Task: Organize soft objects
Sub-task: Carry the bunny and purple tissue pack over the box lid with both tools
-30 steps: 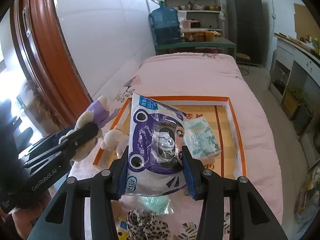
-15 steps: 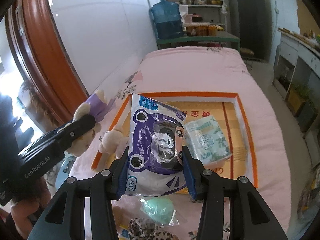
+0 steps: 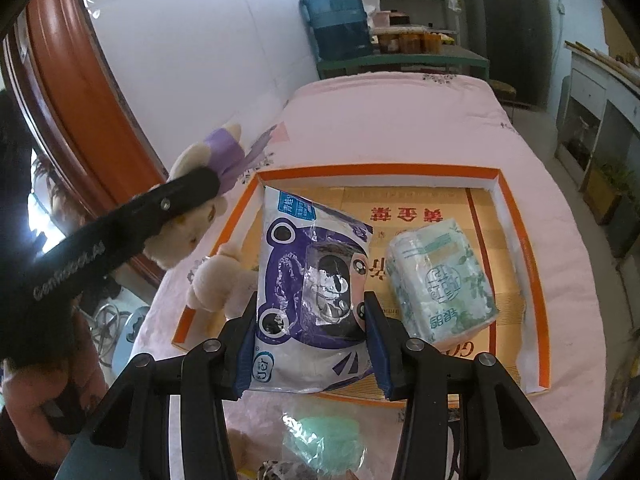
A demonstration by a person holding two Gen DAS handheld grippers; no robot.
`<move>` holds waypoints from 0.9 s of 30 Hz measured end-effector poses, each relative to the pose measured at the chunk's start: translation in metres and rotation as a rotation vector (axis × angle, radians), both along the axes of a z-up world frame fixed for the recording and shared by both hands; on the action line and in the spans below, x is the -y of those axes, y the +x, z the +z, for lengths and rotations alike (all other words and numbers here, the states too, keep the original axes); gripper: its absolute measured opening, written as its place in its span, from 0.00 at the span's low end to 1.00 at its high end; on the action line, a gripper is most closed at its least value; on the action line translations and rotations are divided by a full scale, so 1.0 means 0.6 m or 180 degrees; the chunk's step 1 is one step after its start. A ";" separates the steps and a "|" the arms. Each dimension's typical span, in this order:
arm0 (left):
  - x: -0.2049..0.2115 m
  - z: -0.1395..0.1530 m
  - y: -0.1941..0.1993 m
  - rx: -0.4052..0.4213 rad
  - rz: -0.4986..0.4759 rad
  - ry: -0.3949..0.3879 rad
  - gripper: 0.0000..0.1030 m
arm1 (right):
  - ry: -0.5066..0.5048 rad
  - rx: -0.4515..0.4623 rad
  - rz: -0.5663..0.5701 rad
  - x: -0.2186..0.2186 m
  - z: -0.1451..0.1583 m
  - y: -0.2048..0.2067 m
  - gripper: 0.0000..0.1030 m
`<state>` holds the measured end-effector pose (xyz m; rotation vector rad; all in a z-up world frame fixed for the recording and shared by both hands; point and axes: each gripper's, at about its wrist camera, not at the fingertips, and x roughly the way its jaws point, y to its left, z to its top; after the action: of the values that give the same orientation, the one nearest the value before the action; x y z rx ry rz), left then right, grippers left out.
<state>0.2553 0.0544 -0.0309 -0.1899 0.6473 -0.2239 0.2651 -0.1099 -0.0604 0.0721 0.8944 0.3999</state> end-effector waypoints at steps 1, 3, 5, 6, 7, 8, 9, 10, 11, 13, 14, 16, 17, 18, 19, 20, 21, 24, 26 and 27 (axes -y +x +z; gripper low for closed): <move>0.001 -0.002 0.004 -0.0016 0.0001 0.0012 0.34 | -0.0005 -0.0014 0.0001 -0.001 -0.004 0.002 0.47; 0.003 -0.005 0.013 -0.0047 0.0003 0.0041 0.34 | -0.0002 -0.0035 0.0007 -0.001 -0.009 0.008 0.47; 0.006 -0.009 0.023 -0.0082 -0.0003 0.0072 0.34 | -0.0012 -0.0042 0.0005 -0.001 -0.013 0.013 0.47; 0.006 -0.011 0.028 -0.0102 -0.0010 0.0076 0.34 | -0.0014 -0.0049 0.0003 -0.002 -0.015 0.015 0.47; 0.007 -0.014 0.034 -0.0130 -0.0015 0.0071 0.34 | -0.0011 -0.0058 0.0001 -0.002 -0.016 0.017 0.47; 0.007 -0.017 0.038 -0.0147 -0.0018 0.0065 0.34 | -0.0008 -0.0067 -0.0001 -0.002 -0.018 0.019 0.47; 0.006 -0.020 0.043 -0.0174 -0.0025 0.0052 0.34 | -0.0009 -0.0076 -0.0004 -0.003 -0.020 0.020 0.47; 0.006 -0.024 0.049 -0.0201 -0.0021 0.0044 0.34 | -0.0011 -0.0085 -0.0004 -0.003 -0.023 0.023 0.47; 0.006 -0.026 0.053 -0.0219 -0.0016 0.0047 0.34 | -0.0016 -0.0093 -0.0005 -0.004 -0.025 0.026 0.47; 0.007 -0.034 0.063 -0.0269 -0.0020 0.0052 0.34 | -0.0030 -0.0117 -0.0006 -0.005 -0.030 0.030 0.47; 0.009 -0.037 0.067 -0.0287 -0.0023 0.0060 0.34 | -0.0036 -0.0128 -0.0008 -0.007 -0.030 0.030 0.47; 0.012 -0.044 0.074 -0.0322 -0.0022 0.0086 0.34 | -0.0043 -0.0147 -0.0012 -0.007 -0.034 0.033 0.47; 0.011 -0.047 0.077 -0.0338 -0.0024 0.0090 0.34 | -0.0044 -0.0152 -0.0011 -0.007 -0.034 0.034 0.47; 0.011 -0.049 0.081 -0.0355 -0.0026 0.0098 0.34 | -0.0051 -0.0164 -0.0011 -0.007 -0.036 0.036 0.47; 0.012 -0.052 0.084 -0.0365 -0.0024 0.0116 0.34 | -0.0059 -0.0176 -0.0010 -0.007 -0.038 0.039 0.47; 0.013 -0.053 0.087 -0.0372 -0.0026 0.0135 0.34 | -0.0063 -0.0185 -0.0008 -0.008 -0.039 0.041 0.47; 0.014 -0.055 0.091 -0.0384 -0.0032 0.0170 0.34 | -0.0064 -0.0198 -0.0003 -0.009 -0.040 0.042 0.47; 0.019 -0.062 0.099 -0.0427 -0.0057 0.0260 0.34 | -0.0080 -0.0225 -0.0010 -0.010 -0.045 0.047 0.47; 0.023 -0.069 0.104 -0.0470 -0.0083 0.0300 0.34 | -0.0087 -0.0246 -0.0022 -0.010 -0.048 0.050 0.47; 0.025 -0.072 0.106 -0.0495 -0.0097 0.0319 0.34 | -0.0089 -0.0256 -0.0029 -0.010 -0.050 0.052 0.47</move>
<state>0.3187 0.0394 -0.0743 -0.1016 0.8143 -0.2067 0.2960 -0.1041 -0.0901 0.0670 0.9783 0.3780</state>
